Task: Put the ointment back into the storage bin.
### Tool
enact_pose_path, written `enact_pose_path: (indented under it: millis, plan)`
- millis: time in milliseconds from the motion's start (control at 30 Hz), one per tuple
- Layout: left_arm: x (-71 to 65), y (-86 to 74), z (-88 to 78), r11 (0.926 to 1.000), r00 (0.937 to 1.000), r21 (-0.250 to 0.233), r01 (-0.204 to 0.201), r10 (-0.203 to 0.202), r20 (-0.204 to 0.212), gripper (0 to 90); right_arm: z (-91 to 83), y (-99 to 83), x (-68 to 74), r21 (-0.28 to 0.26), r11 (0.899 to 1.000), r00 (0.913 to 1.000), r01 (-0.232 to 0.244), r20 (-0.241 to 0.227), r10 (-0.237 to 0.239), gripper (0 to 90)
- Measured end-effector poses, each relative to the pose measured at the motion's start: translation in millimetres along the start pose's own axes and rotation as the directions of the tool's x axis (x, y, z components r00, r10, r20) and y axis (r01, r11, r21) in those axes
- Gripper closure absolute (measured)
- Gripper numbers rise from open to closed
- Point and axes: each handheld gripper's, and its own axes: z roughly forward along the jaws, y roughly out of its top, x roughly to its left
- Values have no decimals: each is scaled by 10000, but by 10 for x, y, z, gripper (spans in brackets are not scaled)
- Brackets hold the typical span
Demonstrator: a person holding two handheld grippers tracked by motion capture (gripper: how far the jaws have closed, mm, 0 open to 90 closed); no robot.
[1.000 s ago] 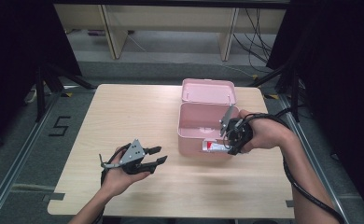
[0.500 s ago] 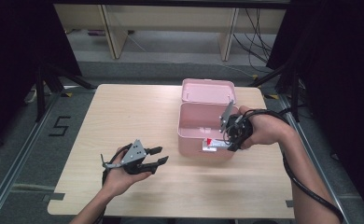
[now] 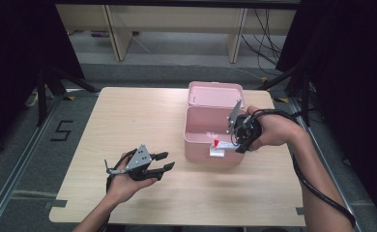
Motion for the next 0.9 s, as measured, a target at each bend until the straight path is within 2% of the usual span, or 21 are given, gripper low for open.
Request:
enact_pose_path:
  millis: [33,100,133,167,200,233,267,300,333,433,500,533,600,667,700,733,767,800,833,867,900]
  plan:
    - [0,-1,0,10000,10000,1,4,-4,1,547,-1,8,-25,-50,9995,9995,300,109,-299,713]
    - [1,-3,-2,10000,10000,0,5,-5,11,547,-8,8,-12,49,9999,9999,-115,1,115,713]
    - [3,-4,-1,10000,10000,-14,-6,6,29,546,3,10,-52,-104,9991,9992,410,18,-410,713]
    - [3,-7,0,10000,10000,-13,10,-10,27,546,5,16,-70,-158,9979,9980,623,70,-622,713]
    - [3,-10,-1,10000,10000,25,22,-22,22,546,-12,16,-45,49,9999,9999,126,37,-126,713]
    - [3,-11,-1,10000,10000,39,15,-15,22,546,-10,21,-46,-53,9999,9999,141,19,-141,713]
    - [3,-12,-1,10000,10000,55,11,-12,31,545,-14,23,-37,42,9999,9999,-114,8,114,713]
    - [1,-11,0,10000,10000,46,12,-12,37,545,-10,26,-62,-8,9999,9999,129,52,-129,713]
    - [1,-10,-1,10000,10000,35,5,-5,35,545,-12,34,-62,18,10000,10000,7,40,-7,713]
    - [6,-4,-2,10000,10000,-7,-25,25,38,544,-10,40,-95,5,9998,9998,191,89,-191,713]
    - [8,-5,-4,10000,10000,-17,-2,2,33,544,-25,60,-101,57,9999,9999,83,145,-84,712]
    - [9,-7,-4,10000,10000,-24,8,-8,35,543,-17,71,-126,-15,9992,9992,387,107,-387,713]
    - [7,-11,-3,10000,10000,-23,73,-73,42,541,-22,83,-129,11,9998,9998,186,-50,-185,713]
    - [6,-11,-3,10000,10000,-26,81,-81,44,540,-29,94,-126,119,9999,9999,14,139,-16,713]
    - [5,-10,-3,10000,10000,-35,88,-88,44,540,-15,93,-150,-27,9998,9997,199,120,-199,713]
    - [8,-7,-4,10000,10000,-47,40,-39,60,540,-25,108,-147,93,9999,9999,111,110,-112,713]
    - [5,-8,-2,9999,9999,-89,123,-122,54,540,-8,117,-207,-201,9958,9959,893,170,-889,713]
    - [9,-9,1,9998,9999,-135,122,-120,108,540,-19,112,-184,-44,9992,9990,399,194,-398,712]
    - [11,-7,0,9999,9999,-137,86,-85,104,539,-27,122,-176,36,9998,9997,186,155,-187,713]
    - [10,-8,1,9998,9999,-138,136,-135,90,539,-26,127,-194,14,9995,9993,327,181,-328,713]
    - [10,-8,1,9998,9999,-135,122,-121,91,539,-31,132,-193,61,9999,9998,133,149,-134,713]
